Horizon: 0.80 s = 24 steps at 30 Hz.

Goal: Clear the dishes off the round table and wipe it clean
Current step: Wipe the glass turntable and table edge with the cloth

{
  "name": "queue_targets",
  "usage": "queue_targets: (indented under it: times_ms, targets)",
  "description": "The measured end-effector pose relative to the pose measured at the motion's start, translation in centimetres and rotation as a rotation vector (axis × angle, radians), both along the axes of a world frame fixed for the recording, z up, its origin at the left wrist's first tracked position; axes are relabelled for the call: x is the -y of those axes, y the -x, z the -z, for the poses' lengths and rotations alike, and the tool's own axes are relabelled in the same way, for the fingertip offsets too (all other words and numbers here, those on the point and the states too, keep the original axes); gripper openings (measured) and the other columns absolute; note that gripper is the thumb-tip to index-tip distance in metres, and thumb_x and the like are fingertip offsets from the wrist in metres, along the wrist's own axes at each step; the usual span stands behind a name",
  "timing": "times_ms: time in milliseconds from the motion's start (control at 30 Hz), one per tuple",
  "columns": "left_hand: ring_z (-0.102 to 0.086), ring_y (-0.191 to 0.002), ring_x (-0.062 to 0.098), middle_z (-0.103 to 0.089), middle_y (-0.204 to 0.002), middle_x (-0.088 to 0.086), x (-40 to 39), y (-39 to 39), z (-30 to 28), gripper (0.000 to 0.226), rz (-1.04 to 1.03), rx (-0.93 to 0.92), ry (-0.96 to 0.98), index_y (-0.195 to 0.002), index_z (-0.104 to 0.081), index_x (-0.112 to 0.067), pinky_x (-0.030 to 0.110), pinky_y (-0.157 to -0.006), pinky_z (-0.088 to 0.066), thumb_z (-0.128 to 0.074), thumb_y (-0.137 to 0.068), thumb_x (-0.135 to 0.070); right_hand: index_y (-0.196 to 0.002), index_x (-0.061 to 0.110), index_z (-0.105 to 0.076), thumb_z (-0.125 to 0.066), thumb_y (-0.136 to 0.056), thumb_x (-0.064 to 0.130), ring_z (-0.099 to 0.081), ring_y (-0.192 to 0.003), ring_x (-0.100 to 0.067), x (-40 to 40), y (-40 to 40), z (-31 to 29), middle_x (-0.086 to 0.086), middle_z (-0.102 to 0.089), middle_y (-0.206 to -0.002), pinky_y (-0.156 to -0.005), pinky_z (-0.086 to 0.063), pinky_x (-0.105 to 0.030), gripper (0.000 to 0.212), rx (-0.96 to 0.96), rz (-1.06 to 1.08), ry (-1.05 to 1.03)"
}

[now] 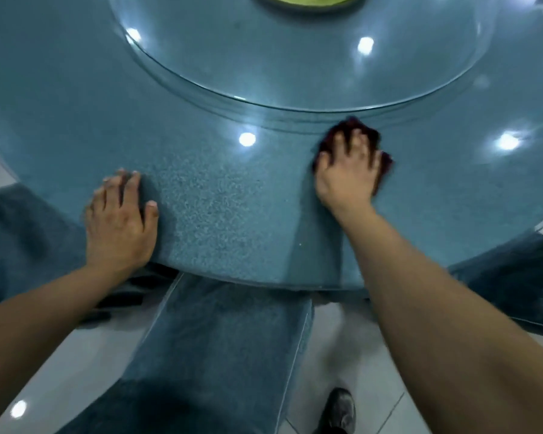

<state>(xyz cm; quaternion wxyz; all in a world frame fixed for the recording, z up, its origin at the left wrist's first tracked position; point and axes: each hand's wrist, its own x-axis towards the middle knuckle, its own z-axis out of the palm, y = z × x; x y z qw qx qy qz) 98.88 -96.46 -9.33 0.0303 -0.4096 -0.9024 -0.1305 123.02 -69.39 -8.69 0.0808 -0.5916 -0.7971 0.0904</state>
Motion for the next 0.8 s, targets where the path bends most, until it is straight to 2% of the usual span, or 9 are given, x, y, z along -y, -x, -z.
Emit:
queue_targets:
  times_ms: [133, 200, 267, 333, 467, 533, 600, 700, 800]
  targets:
    - [-0.03, -0.144, 0.04, -0.035, -0.158, 0.016, 0.4, 0.2, 0.8, 0.063, -0.029, 0.042, -0.054, -0.152, -0.037, -0.009, 0.057, -0.119, -0.024, -0.032, -0.098, -0.04, -0.154, 0.028, -0.035, -0.039, -0.099, 0.046, -0.014, -0.153, -0.018, 8.2, 12.5, -0.6, -0.005, -0.022, -0.166, -0.124, 0.0, -0.045, 0.058, -0.025, -0.39, 0.004]
    - [-0.029, -0.146, 0.038, -0.034, -0.16, 0.013, 0.5, 0.1, 0.9, 0.063, -0.043, 0.048, -0.053, -0.153, -0.037, -0.011, 0.057, -0.119, -0.022, -0.032, -0.098, -0.041, -0.156, 0.03, -0.03, -0.036, -0.101, 0.046, -0.009, -0.154, -0.016, 10.5, 15.0, -0.9, -0.003, -0.017, -0.167, -0.124, 0.003, -0.044, 0.058, -0.014, -0.554, 0.074]
    - [-0.029, -0.146, 0.037, -0.034, -0.16, 0.011, 0.5, 0.0, 0.8, 0.063, -0.056, 0.057, -0.053, -0.153, -0.037, -0.013, 0.057, -0.119, -0.021, -0.032, -0.098, -0.041, -0.157, 0.032, -0.027, -0.034, -0.102, 0.046, -0.006, -0.154, -0.015, 9.8, 13.8, -0.8, 0.0, -0.013, -0.168, -0.124, 0.005, -0.043, 0.057, -0.013, -0.611, 0.108]
    - [-0.029, -0.146, 0.035, -0.035, -0.16, 0.009, 0.4, 0.1, 0.8, 0.061, -0.034, 0.044, -0.043, -0.153, -0.037, -0.015, 0.056, -0.119, -0.02, -0.03, -0.098, -0.042, -0.157, 0.032, -0.029, -0.036, -0.102, 0.046, -0.009, -0.154, -0.015, 7.3, 10.0, -0.8, 0.001, -0.014, -0.168, -0.125, 0.004, -0.041, 0.057, -0.026, -0.521, 0.084]
    - [-0.031, -0.147, 0.031, -0.037, -0.16, 0.005, 0.4, 0.3, 1.0, 0.057, 0.1, -0.051, 0.019, -0.154, -0.038, -0.022, 0.055, -0.122, -0.012, -0.027, -0.101, -0.04, -0.155, 0.024, -0.035, -0.029, -0.095, 0.049, -0.017, -0.153, -0.022, 1.2, -2.2, -0.3, -0.005, -0.021, -0.166, -0.124, -0.004, -0.045, 0.065, -0.001, -0.167, 0.0]
    - [-0.031, -0.147, 0.03, -0.037, -0.16, 0.004, 0.3, 0.2, 1.0, 0.057, 0.09, -0.049, 0.016, -0.153, -0.038, -0.023, 0.056, -0.121, -0.01, -0.027, -0.1, -0.04, -0.156, 0.024, -0.033, -0.027, -0.093, 0.05, -0.018, -0.153, -0.023, 0.2, -7.1, -0.5, -0.007, -0.02, -0.166, -0.124, -0.005, -0.047, 0.068, -0.002, 0.017, 0.003]
    - [-0.032, -0.146, 0.03, -0.038, -0.159, 0.003, 0.4, 0.1, 1.0, 0.056, 0.07, -0.046, -0.01, -0.153, -0.039, -0.024, 0.056, -0.121, -0.012, -0.028, -0.1, -0.04, -0.156, 0.024, -0.031, -0.026, -0.094, 0.049, -0.017, -0.153, -0.024, 1.2, -8.4, -0.4, -0.008, -0.019, -0.166, -0.124, -0.005, -0.049, 0.068, -0.011, 0.127, 0.007]
    - [-0.031, -0.146, 0.029, -0.038, -0.159, 0.003, 0.4, 0.2, 1.1, 0.055, 0.08, -0.013, -0.023, -0.152, -0.039, -0.025, 0.055, -0.122, -0.011, -0.029, -0.1, -0.04, -0.154, 0.022, -0.036, -0.028, -0.094, 0.048, -0.021, -0.152, -0.023, 7.2, -4.3, 0.0, -0.008, -0.025, -0.164, -0.124, -0.009, -0.05, 0.066, -0.03, 0.058, -0.047]
    - [-0.03, -0.147, 0.029, -0.037, -0.159, 0.002, 0.3, 0.5, 1.2, 0.055, 0.067, -0.01, -0.033, -0.151, -0.039, -0.027, 0.055, -0.122, -0.01, -0.029, -0.099, -0.041, -0.152, 0.024, -0.041, -0.038, -0.094, 0.045, -0.02, -0.152, -0.021, 16.8, 4.1, 0.7, -0.006, -0.029, -0.163, -0.124, -0.007, -0.047, 0.062, -0.104, -0.203, -0.052]
